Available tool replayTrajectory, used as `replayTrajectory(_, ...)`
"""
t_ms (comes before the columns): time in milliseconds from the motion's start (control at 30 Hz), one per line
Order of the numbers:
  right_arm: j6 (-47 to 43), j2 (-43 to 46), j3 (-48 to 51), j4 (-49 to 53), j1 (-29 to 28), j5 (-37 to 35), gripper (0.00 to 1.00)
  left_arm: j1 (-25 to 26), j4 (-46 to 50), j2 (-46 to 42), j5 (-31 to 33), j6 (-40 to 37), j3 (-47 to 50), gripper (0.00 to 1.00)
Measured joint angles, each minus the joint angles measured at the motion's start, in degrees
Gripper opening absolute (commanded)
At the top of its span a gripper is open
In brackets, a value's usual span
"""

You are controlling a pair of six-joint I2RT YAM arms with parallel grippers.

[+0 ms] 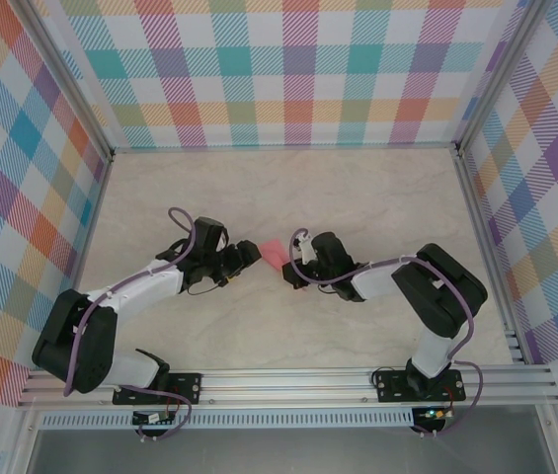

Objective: Fold a paper plane with a square sheet of paper (pick it up from the middle)
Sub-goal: Fold the wing for the fifth time at the center of the table.

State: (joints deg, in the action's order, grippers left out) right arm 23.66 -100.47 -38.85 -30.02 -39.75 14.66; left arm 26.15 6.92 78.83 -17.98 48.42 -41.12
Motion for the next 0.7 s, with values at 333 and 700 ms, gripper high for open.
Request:
replayTrajectory(333,9.8,-0.9,-1.8,1.2,2.0,6.7,0.07,1.0,-9.6,6.1,-3.8,0.0,1.5,0.72)
replayTrajectory(700,18.6,-3.5,-1.8,-0.3,4.1,11.8,0.06,2.0,-17.5,10.8,-5.1,0.0,1.6,0.53)
